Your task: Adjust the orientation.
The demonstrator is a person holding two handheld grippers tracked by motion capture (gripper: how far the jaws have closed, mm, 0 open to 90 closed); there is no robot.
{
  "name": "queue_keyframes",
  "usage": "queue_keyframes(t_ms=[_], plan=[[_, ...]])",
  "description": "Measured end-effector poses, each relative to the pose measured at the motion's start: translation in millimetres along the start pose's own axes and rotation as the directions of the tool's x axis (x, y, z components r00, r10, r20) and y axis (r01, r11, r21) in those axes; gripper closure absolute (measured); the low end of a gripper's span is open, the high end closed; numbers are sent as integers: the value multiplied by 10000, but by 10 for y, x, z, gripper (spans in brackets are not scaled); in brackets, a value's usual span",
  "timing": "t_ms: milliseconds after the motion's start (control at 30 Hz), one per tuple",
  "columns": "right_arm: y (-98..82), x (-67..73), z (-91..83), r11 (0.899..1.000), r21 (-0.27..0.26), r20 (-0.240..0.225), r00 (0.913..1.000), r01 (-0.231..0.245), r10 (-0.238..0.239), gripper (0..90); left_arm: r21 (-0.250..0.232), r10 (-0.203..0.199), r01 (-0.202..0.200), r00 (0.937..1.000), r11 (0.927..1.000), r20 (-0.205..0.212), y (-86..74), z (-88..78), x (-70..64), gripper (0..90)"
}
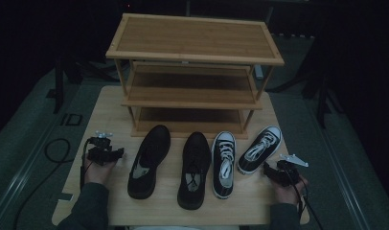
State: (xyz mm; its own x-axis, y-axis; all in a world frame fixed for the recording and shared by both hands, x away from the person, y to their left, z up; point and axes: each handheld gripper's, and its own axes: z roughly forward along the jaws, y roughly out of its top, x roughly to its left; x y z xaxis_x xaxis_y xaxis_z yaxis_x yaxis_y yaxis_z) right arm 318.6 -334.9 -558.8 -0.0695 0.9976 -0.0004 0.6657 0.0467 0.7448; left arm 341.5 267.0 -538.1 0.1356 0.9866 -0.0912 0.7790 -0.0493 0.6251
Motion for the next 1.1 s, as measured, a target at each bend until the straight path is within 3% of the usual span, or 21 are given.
queue_keyframes(t_ms=[67, 100, 433, 467, 633, 700, 900, 1033, 1100], plan=[[0, 0, 0, 10000, 4, 2, 10000, -3, 3, 326, 17, 11, -11, 10000, 10000, 30, 7, -24, 1, 485], [0, 0, 0, 10000, 6, 1, 10000, -5, 5, 325, 118, 367, -367, 9993, 9993, -24, 64, -92, -31, 485], [1, -5, 3, 10000, 44, 74, 10000, -52, 52, 292, -84, 1207, -1205, 9925, 9927, 203, 351, -390, -155, 506], [1, -6, 4, 10000, 51, 87, 9999, -66, 66, 288, -101, 1386, -1382, 9894, 9903, 432, 399, -451, -196, 510], [2, -6, 5, 10000, 58, 107, 9999, -80, 79, 282, -68, 1714, -1713, 9832, 9852, 622, 473, -544, -283, 521], [2, -6, 5, 9999, 61, 108, 9999, -80, 79, 281, -4, 2005, -2010, 9769, 9796, 734, 513, -606, -354, 522], [2, -6, 5, 10000, 59, 108, 9999, -80, 80, 281, 78, 2165, -2183, 9715, 9759, 966, 549, -690, -433, 532], [2, -6, 5, 9999, 60, 109, 9999, -80, 79, 281, 139, 2443, -2481, 9610, 9686, 1294, 563, -795, -529, 534], [2, -7, 5, 10000, 59, 108, 9999, -78, 78, 281, 140, 2475, -2516, 9595, 9677, 1344, 564, -811, -549, 534]])
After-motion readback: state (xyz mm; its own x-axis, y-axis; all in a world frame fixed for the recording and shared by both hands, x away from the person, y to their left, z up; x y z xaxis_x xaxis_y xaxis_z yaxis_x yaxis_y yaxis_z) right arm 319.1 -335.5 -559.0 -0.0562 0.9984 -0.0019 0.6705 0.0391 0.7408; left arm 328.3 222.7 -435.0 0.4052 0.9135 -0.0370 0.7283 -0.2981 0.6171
